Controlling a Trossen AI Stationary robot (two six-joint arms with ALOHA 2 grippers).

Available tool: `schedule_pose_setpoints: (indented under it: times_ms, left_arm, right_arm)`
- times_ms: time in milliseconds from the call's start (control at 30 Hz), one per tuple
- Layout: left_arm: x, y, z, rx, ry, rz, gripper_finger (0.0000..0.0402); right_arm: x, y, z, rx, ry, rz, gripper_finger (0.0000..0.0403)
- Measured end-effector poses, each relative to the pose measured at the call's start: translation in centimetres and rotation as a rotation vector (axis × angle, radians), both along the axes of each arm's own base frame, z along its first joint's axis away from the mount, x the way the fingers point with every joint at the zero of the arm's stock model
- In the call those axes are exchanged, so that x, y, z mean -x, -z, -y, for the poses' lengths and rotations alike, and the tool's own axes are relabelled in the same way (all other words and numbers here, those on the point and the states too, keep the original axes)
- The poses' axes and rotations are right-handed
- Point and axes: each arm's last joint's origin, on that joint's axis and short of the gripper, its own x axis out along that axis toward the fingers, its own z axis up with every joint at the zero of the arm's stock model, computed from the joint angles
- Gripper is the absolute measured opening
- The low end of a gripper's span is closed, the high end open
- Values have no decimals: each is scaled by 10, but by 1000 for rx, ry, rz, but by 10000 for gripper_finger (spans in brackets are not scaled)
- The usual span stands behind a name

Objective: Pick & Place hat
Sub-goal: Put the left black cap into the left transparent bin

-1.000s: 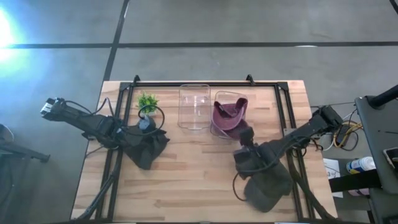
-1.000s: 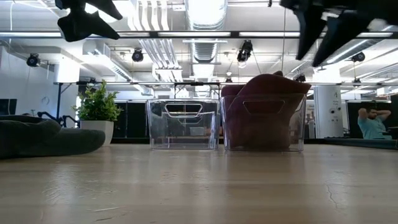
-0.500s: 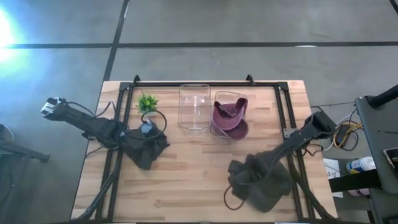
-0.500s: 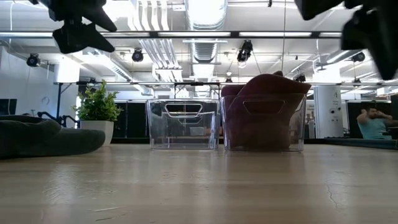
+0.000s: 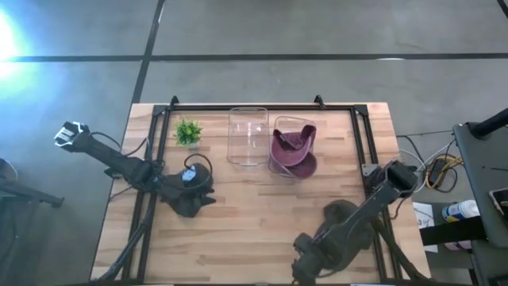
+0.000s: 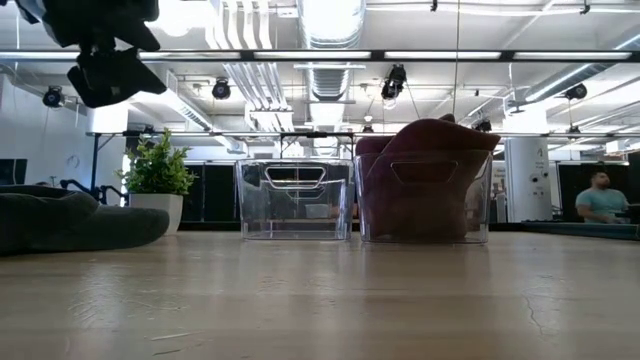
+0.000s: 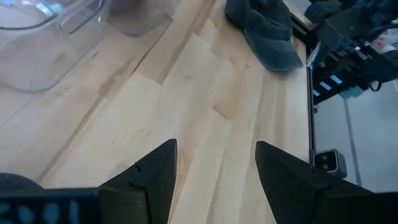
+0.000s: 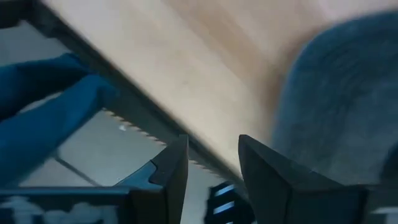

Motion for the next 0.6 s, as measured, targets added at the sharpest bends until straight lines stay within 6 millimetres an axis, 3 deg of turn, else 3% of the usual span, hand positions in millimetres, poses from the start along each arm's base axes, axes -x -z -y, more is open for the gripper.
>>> schedule_pose_setpoints:
  times_ms: [200,433,600]
  left_arm:
    - [0,0,2,-8,15,5,211]
    - [1,0,3,-11,68,0,211]
    - [1,0,3,-38,91,2,211]
  right_arm:
    - [-6,0,-24,102,82,-137,137]
    - [-5,3,-57,210,299,-344,137]
    - [-7,15,-78,288,278,-376,137]
